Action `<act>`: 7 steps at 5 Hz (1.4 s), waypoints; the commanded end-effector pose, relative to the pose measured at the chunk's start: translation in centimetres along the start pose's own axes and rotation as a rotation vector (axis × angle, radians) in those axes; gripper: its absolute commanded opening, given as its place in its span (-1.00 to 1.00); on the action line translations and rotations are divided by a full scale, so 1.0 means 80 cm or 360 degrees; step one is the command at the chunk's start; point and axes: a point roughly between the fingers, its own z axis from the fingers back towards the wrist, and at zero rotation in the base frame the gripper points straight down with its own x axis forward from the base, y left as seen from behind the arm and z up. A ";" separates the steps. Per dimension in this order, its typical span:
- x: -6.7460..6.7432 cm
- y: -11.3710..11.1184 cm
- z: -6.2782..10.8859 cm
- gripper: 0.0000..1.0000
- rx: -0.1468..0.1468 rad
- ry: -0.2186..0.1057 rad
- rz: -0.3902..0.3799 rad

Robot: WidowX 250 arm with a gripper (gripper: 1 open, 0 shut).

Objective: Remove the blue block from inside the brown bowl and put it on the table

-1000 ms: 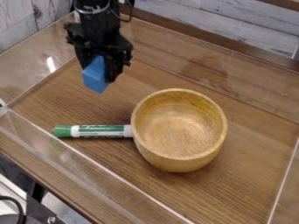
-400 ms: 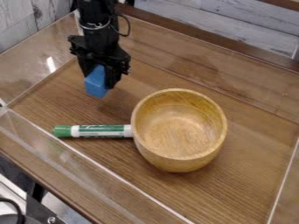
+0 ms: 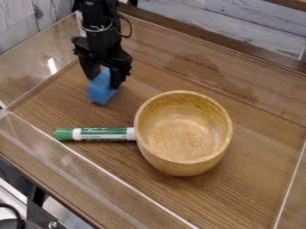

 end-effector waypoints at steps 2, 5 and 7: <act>0.014 0.012 0.014 1.00 0.0013 -0.0074 0.0031; 0.014 0.016 0.011 1.00 -0.0016 -0.0059 0.0068; 0.020 0.007 0.032 1.00 -0.0050 -0.0041 0.0067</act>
